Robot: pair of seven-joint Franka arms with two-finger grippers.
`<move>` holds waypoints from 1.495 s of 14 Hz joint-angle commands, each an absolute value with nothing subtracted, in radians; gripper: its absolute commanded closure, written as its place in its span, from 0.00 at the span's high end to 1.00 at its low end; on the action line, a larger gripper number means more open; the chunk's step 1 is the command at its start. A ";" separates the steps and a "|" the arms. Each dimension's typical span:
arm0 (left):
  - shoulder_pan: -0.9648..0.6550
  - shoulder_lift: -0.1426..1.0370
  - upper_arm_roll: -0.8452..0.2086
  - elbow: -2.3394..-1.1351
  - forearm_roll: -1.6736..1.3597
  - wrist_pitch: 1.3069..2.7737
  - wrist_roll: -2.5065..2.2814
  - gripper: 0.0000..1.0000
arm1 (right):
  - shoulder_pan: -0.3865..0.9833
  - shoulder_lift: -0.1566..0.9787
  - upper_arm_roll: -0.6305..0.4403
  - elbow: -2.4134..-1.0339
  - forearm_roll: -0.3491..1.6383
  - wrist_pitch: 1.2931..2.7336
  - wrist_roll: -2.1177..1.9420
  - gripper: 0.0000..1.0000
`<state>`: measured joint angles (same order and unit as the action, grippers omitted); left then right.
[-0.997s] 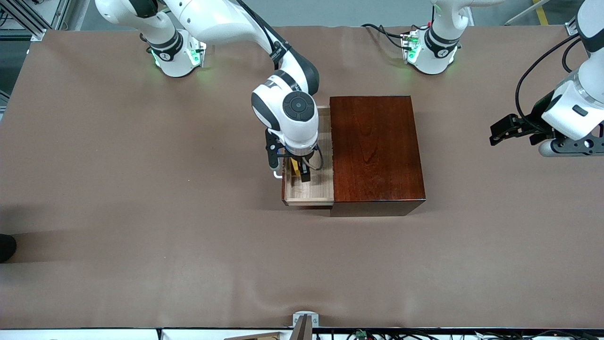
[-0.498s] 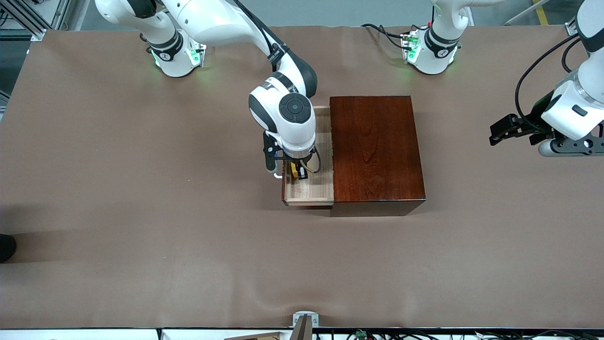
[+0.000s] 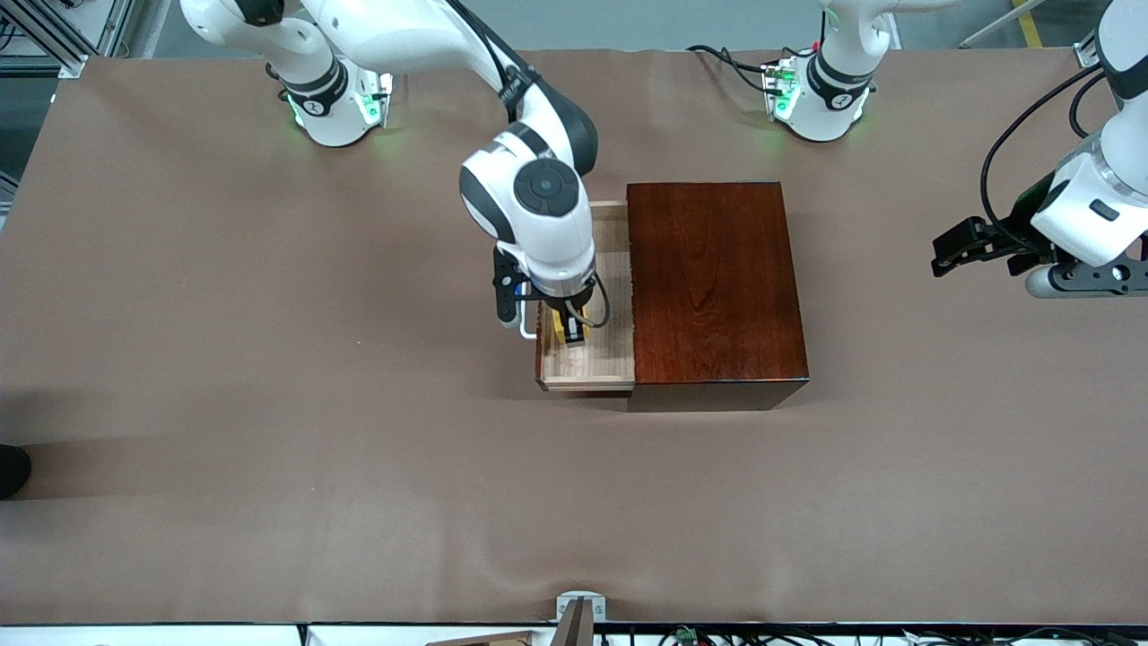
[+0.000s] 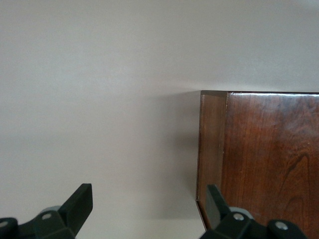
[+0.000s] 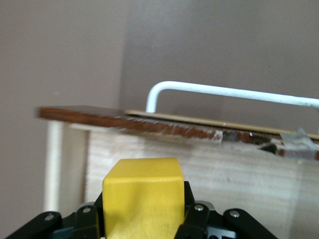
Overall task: Open drawer, take yellow block, close drawer
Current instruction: 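Lift the cube out with the right gripper while the left gripper returns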
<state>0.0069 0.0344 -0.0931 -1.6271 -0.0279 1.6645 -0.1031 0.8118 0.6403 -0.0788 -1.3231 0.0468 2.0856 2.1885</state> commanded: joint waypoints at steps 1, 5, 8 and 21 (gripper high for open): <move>0.017 0.032 -0.097 -1.618 -0.049 1.661 -0.104 1.00 | 0.796 0.565 -0.064 -1.341 0.040 2.050 2.195 0.00; -0.003 0.038 -0.100 -1.618 -0.041 1.661 -0.106 1.00 | 0.785 0.493 -0.064 -1.342 0.040 1.978 2.085 0.00; -0.050 0.058 -0.100 -1.618 -0.052 1.661 -0.106 1.00 | 0.737 0.445 -0.063 -1.351 0.041 1.915 1.946 0.00; -0.239 0.101 -0.369 -1.554 -0.049 1.663 -0.084 1.00 | 0.431 0.330 -0.067 -1.502 0.091 1.738 1.154 0.00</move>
